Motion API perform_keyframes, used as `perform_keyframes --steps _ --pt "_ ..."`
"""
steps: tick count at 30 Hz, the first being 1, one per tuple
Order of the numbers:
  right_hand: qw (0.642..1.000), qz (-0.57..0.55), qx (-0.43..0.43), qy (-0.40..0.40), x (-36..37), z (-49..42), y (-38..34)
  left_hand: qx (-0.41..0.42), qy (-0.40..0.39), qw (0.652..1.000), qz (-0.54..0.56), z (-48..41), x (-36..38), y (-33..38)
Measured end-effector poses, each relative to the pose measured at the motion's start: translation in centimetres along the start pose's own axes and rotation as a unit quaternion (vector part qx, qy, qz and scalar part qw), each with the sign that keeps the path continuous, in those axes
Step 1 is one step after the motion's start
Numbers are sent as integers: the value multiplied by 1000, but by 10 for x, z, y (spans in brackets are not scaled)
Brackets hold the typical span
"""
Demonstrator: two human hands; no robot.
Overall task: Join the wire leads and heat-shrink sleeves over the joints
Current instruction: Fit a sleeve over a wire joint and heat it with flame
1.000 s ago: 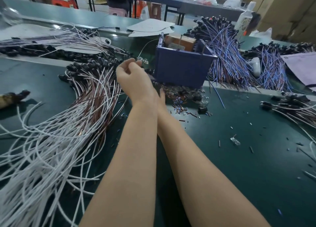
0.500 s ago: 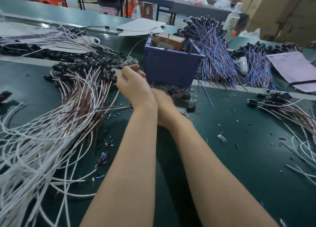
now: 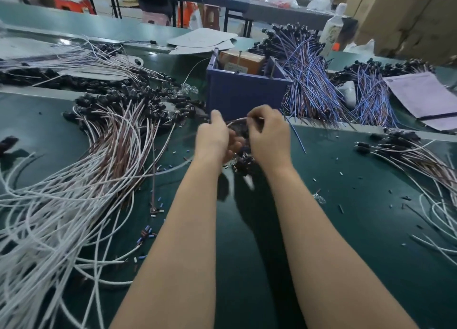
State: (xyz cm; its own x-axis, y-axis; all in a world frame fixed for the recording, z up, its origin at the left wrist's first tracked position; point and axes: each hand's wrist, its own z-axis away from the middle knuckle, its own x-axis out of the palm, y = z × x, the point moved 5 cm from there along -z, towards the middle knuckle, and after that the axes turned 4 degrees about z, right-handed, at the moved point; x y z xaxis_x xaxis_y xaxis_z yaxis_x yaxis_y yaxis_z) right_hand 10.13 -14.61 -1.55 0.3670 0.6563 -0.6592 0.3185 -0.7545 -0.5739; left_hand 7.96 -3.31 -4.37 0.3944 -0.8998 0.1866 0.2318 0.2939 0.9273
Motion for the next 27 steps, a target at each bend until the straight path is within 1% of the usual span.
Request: perform_keyframes --steps 1,3,4,5,6,7,8,10,11,12,13,14,15,17,18,19,21,22,24,25,27 --pt "1000 -12 4 4 -10 -2 1 -28 -37 998 -44 2 6 -3" --pt "999 -26 25 4 -30 -4 7 -51 -79 991 -97 6 15 -6" --pt "999 -23 43 -7 -40 -4 12 -43 -84 991 -98 6 19 -6" --pt "997 -13 64 -38 -49 -2 16 -23 -82 993 -77 6 21 -3" --pt "992 -2 83 -90 -56 2 20 6 -75 997 -37 5 22 1" --pt "982 -2 100 -160 -62 8 22 40 -67 997 15 4 23 6" --pt "965 -14 112 -236 -66 17 22 77 -59 993 64 3 22 11" --pt "920 -55 106 -373 -71 37 18 152 -42 981 115 4 20 19" --pt "895 -86 94 -427 -73 46 13 173 -51 974 134 4 21 22" --pt "871 -124 82 -469 -74 52 8 178 -80 969 154 5 26 22" --pt "853 -158 75 -491 -73 55 4 169 -124 964 164 7 33 20" --pt "850 -179 75 -490 -72 53 2 154 -173 960 158 10 41 17" --pt "865 -183 86 -459 -69 47 4 137 -217 957 134 13 49 11" --pt "919 -169 129 -332 -61 28 16 117 -278 951 68 15 57 -3" --pt "936 -165 157 -269 -55 19 24 114 -297 947 43 14 58 -9" --pt "943 -165 180 -227 -48 13 30 112 -309 944 25 13 58 -14" --pt "946 -175 196 -192 -32 5 35 109 -319 941 9 12 56 -17" --pt "946 -194 188 -179 -25 2 35 110 -322 940 -2 11 55 -17" --pt "939 -254 167 -161 -16 -1 32 126 -319 938 -56 10 56 -18" --pt "929 -288 160 -169 -11 0 29 134 -313 936 -92 9 56 -19" --pt "898 -365 153 -193 -1 8 25 143 -293 935 -141 7 54 -19"
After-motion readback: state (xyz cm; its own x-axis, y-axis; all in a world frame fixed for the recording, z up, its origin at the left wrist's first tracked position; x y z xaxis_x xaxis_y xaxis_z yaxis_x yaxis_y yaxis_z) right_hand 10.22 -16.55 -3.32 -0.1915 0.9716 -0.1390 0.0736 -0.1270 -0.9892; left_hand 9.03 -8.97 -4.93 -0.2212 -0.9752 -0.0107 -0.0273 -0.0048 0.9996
